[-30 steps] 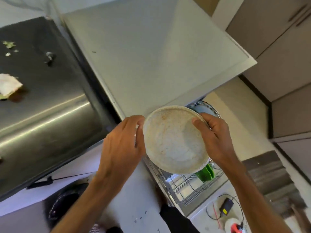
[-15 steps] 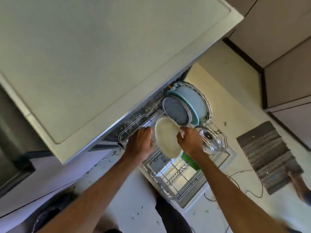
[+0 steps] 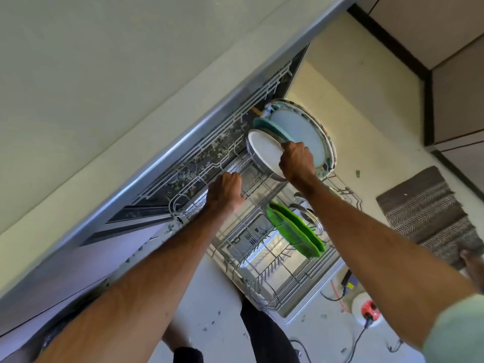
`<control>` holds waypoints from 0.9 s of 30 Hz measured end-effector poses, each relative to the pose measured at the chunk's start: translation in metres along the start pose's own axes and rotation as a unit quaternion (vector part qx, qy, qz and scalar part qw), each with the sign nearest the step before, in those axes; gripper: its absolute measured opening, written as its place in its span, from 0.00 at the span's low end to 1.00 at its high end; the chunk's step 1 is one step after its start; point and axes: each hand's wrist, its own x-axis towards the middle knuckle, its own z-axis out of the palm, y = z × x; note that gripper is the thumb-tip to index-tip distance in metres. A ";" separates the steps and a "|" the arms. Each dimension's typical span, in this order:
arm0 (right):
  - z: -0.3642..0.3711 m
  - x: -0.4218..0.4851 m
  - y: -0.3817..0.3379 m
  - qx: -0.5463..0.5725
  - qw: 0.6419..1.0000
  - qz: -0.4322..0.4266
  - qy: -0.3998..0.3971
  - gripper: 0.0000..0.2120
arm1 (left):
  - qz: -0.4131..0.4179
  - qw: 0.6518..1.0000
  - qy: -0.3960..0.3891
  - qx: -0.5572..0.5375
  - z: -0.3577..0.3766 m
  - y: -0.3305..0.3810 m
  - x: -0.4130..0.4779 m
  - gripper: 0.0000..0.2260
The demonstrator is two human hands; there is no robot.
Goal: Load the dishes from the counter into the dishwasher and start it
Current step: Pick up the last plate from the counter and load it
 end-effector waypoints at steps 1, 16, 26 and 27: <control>0.005 0.002 0.000 -0.001 1.000 0.002 -0.006 0.16 | -0.001 1.000 -0.006 0.004 0.002 0.000 0.001 0.09; 0.032 0.018 -0.019 -0.045 0.998 -0.015 -0.036 0.18 | 0.003 1.000 -0.015 -0.018 0.016 -0.016 0.007 0.09; 0.026 0.003 -0.016 -0.005 0.999 -0.020 0.045 0.18 | -0.010 0.999 -0.035 -0.032 0.013 -0.035 0.005 0.12; 0.026 0.004 -0.018 -0.003 0.999 -0.018 0.037 0.19 | -0.011 0.999 -0.033 -0.032 0.012 -0.036 0.005 0.13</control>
